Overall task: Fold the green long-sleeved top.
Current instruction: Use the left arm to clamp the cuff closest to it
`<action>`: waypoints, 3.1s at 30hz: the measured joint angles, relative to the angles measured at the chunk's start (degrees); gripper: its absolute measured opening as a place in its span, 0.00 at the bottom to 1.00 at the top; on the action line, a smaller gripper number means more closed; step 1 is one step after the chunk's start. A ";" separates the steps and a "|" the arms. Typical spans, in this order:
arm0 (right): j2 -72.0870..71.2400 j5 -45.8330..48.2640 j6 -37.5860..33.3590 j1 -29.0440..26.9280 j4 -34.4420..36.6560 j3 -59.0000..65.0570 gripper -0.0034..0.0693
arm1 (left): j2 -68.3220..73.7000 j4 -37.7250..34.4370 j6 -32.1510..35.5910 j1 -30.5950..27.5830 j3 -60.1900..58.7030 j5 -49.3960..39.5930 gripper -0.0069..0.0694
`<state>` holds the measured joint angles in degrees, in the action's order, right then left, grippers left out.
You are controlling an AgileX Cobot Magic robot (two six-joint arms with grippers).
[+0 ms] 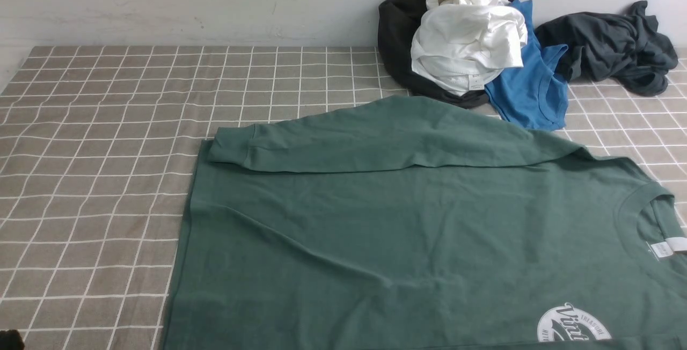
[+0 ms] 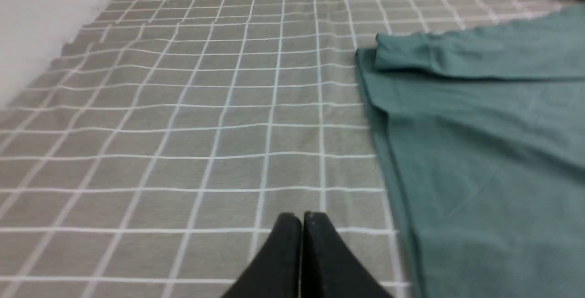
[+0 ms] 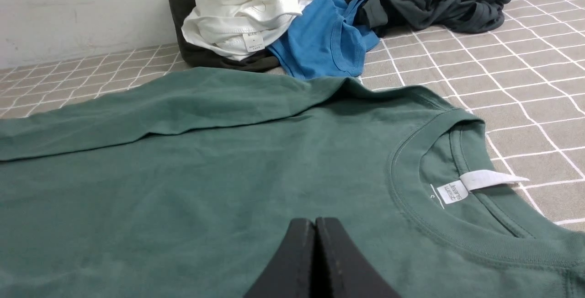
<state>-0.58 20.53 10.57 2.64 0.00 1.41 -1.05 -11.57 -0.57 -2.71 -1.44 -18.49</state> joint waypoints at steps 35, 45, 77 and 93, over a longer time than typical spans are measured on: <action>4.22 -11.57 -14.98 0.00 42.32 -5.14 0.03 | 10.17 -41.31 24.16 0.00 20.29 -12.75 0.08; 39.81 18.54 -38.09 0.88 30.02 -38.72 0.03 | 44.31 -3.74 22.72 6.90 46.50 -43.17 0.08; 56.56 49.13 -38.40 16.00 25.60 -50.34 0.03 | 90.30 4.51 20.16 32.17 39.44 -19.56 0.66; 56.56 48.05 -38.40 16.00 25.60 -50.34 0.03 | 91.91 2.39 20.16 32.46 44.04 -27.01 0.13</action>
<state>55.99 68.58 -27.83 18.64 25.60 -48.93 90.86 -9.18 19.59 29.75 42.60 -45.50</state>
